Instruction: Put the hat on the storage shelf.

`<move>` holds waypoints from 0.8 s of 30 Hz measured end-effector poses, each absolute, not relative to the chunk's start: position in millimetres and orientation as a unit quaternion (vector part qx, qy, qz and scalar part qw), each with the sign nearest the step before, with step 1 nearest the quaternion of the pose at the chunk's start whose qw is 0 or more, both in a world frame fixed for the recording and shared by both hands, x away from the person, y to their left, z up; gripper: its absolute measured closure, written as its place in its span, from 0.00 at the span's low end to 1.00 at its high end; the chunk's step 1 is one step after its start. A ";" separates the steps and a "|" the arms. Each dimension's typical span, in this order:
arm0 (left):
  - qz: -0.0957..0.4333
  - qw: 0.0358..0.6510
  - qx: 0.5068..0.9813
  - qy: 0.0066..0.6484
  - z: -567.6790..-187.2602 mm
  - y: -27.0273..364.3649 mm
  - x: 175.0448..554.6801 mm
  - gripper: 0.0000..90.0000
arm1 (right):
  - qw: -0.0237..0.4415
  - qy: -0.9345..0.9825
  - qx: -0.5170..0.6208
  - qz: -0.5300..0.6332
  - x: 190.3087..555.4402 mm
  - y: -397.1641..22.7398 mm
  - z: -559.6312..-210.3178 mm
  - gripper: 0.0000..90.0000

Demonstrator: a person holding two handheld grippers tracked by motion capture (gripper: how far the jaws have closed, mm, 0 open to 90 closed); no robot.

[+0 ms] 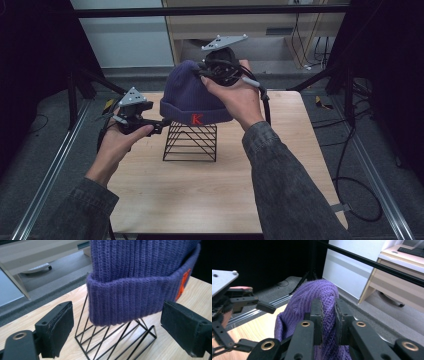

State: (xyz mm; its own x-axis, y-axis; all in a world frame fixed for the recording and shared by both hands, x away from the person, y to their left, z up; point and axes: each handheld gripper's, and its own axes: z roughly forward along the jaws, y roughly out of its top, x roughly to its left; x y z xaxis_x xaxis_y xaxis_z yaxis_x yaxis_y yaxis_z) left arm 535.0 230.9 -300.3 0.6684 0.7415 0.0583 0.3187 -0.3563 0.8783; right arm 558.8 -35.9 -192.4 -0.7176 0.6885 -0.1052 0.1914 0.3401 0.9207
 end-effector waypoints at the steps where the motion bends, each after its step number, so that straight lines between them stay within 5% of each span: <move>1: 0.230 0.460 0.789 0.336 -300.0 231.9 535.3 0.12 | 0.248 0.780 0.281 0.502 558.4 -34.7 -191.9 0.88; 14: 0.203 0.454 0.807 0.319 -304.2 225.1 544.5 0.09 | 0.237 0.783 0.267 0.509 552.6 -23.1 -189.3 0.88; 16: 0.196 0.455 0.810 0.315 -304.5 225.1 544.2 0.20 | 0.237 0.784 0.266 0.509 552.4 -22.6 -189.0 0.88; 21: 0.208 0.451 0.812 0.306 -302.5 226.3 539.3 0.67 | 0.239 0.784 0.266 0.508 552.1 -22.8 -189.8 0.88; 24: 0.214 0.443 0.811 0.316 -301.9 225.5 538.1 0.72 | 0.241 0.785 0.270 0.503 552.8 -23.1 -191.4 0.88</move>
